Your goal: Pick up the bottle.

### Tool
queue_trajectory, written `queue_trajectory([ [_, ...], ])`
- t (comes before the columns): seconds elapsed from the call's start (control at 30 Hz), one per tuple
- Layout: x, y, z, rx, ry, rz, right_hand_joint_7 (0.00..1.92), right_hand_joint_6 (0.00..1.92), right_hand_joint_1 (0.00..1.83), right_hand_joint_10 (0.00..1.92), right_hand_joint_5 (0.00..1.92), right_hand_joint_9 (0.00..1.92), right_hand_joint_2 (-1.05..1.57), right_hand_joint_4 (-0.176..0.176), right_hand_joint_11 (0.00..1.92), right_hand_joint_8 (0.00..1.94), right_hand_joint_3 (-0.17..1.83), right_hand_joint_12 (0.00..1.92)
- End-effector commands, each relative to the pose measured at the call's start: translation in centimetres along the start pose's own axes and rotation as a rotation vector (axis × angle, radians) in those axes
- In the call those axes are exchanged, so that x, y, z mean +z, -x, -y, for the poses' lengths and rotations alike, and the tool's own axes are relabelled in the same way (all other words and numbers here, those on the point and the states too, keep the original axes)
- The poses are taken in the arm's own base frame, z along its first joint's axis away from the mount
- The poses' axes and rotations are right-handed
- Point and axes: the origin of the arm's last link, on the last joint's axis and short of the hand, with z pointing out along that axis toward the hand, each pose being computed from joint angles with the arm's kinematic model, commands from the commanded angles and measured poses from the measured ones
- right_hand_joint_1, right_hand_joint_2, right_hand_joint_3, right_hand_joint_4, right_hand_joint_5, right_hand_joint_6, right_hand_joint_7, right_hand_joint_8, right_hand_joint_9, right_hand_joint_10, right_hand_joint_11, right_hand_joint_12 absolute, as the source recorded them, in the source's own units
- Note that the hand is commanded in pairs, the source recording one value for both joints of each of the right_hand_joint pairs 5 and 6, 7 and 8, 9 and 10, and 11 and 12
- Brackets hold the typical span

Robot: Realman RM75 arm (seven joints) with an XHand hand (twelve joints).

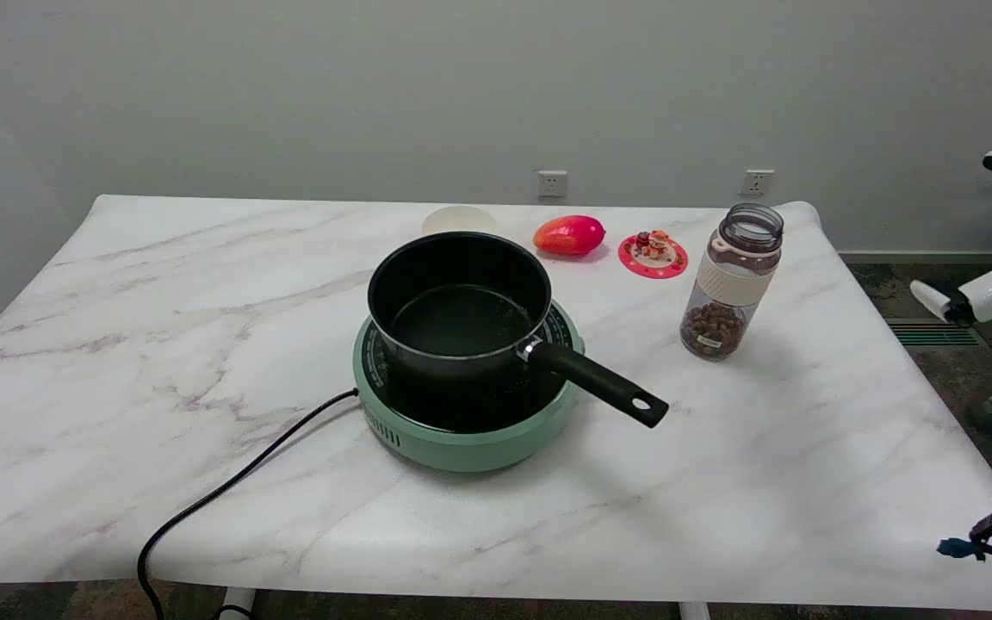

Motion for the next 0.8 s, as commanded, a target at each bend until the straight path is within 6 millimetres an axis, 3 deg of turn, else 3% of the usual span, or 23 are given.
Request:
queue_trajectory([
  [0.03, -0.2, 0.4, -3.9, -0.268, 0.042, 0.248, 0.54, 0.31, 1.35, 0.50, 0.31, 0.50, -0.76, 0.000, 0.59, 0.54, 1.39, 0.59],
  [0.27, -1.0, 1.7, -3.9, -0.170, 0.118, 0.339, 0.49, 0.17, 1.34, 0.47, 0.17, 0.47, -0.96, 0.000, 0.56, 0.49, 1.42, 0.56],
  [0.4, -1.7, 3.2, -4.6, 0.089, 0.238, 0.394, 0.44, 0.15, 1.32, 0.45, 0.15, 0.45, -1.05, 0.000, 0.53, 0.44, 1.25, 0.53],
  [0.5, -2.1, 4.0, -4.7, 0.156, 0.260, 0.422, 0.42, 0.19, 1.30, 0.43, 0.19, 0.43, -1.05, 0.000, 0.51, 0.42, 1.15, 0.51],
  [0.6, -2.1, 4.5, -4.4, 0.226, 0.274, 0.418, 0.41, 0.19, 1.29, 0.42, 0.19, 0.42, -1.04, 0.000, 0.49, 0.41, 1.15, 0.49],
  [0.8, -1.0, 5.5, -2.5, 0.570, 0.283, 0.341, 0.39, 0.18, 1.28, 0.41, 0.18, 0.41, -1.02, 0.000, 0.47, 0.39, 1.16, 0.47],
])
